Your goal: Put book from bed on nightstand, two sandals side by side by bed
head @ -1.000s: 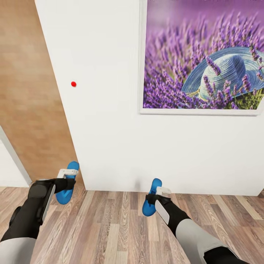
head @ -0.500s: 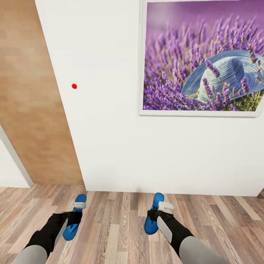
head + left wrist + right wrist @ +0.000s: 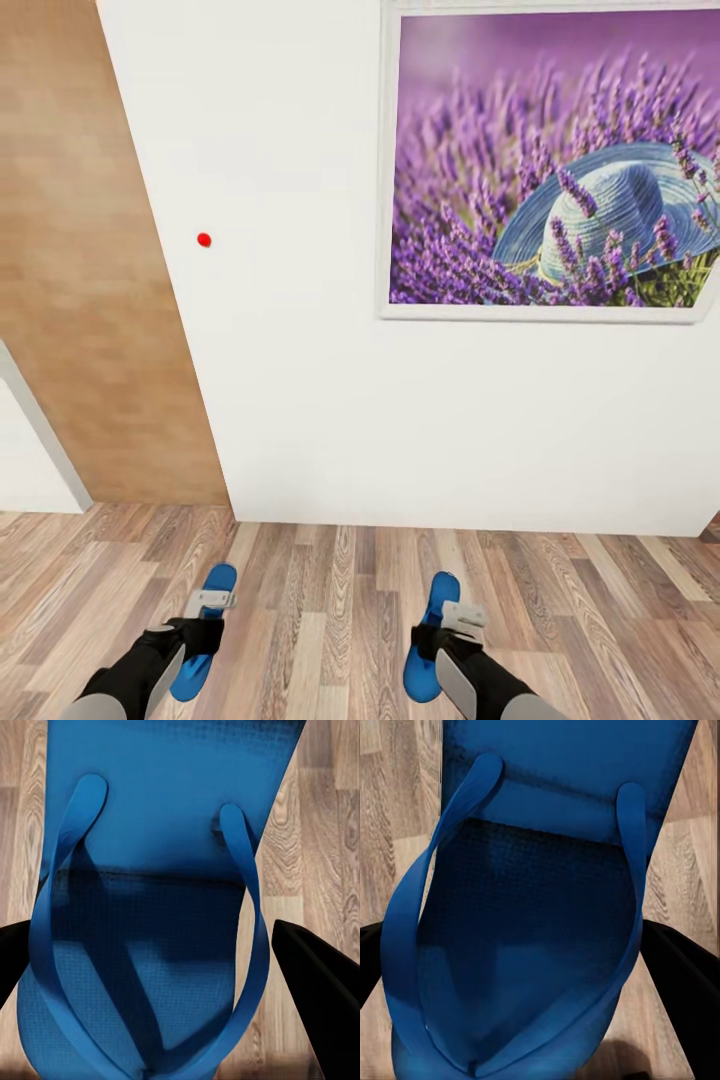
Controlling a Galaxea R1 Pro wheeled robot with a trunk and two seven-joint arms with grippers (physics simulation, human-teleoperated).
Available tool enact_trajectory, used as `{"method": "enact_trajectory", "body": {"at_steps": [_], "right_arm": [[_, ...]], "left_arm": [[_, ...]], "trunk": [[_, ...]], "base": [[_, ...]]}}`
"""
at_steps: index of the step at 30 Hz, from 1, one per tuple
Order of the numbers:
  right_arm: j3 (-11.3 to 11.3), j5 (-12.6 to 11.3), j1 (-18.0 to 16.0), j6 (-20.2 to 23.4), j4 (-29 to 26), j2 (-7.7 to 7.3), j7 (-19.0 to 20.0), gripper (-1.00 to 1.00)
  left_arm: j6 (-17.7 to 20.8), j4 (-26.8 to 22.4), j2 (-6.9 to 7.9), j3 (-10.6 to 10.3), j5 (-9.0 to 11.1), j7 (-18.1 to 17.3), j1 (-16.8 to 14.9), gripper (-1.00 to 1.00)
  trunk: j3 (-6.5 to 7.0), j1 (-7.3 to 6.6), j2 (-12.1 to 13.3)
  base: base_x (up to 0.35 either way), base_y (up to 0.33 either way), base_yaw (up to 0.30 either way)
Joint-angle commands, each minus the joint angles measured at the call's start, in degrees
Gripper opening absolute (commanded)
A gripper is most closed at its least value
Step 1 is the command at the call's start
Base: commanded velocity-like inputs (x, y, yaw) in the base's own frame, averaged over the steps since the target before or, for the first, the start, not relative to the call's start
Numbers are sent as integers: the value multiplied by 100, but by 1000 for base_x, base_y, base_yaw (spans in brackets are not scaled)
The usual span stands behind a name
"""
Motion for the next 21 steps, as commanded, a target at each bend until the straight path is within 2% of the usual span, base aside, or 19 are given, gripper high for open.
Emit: {"method": "enact_trajectory", "body": {"at_steps": [1,11,21], "right_arm": [[48,-27,3,5,43,-5,-42,-100],[52,-26,101,-54,139,-38,-35,-100],[52,-26,224,-235,140,-91,-36,-100]], "left_arm": [[11,11,-9,48,-66,-47,2,-100],[-112,55,-20,46,-27,-47,12,-100],[-554,58,-45,48,-18,-47,33,-100]], "trunk": [[10,-21,35],[190,-241,436],[369,-460,837]], "base": [[0,0,0],[0,0,0],[0,0,0]]}}
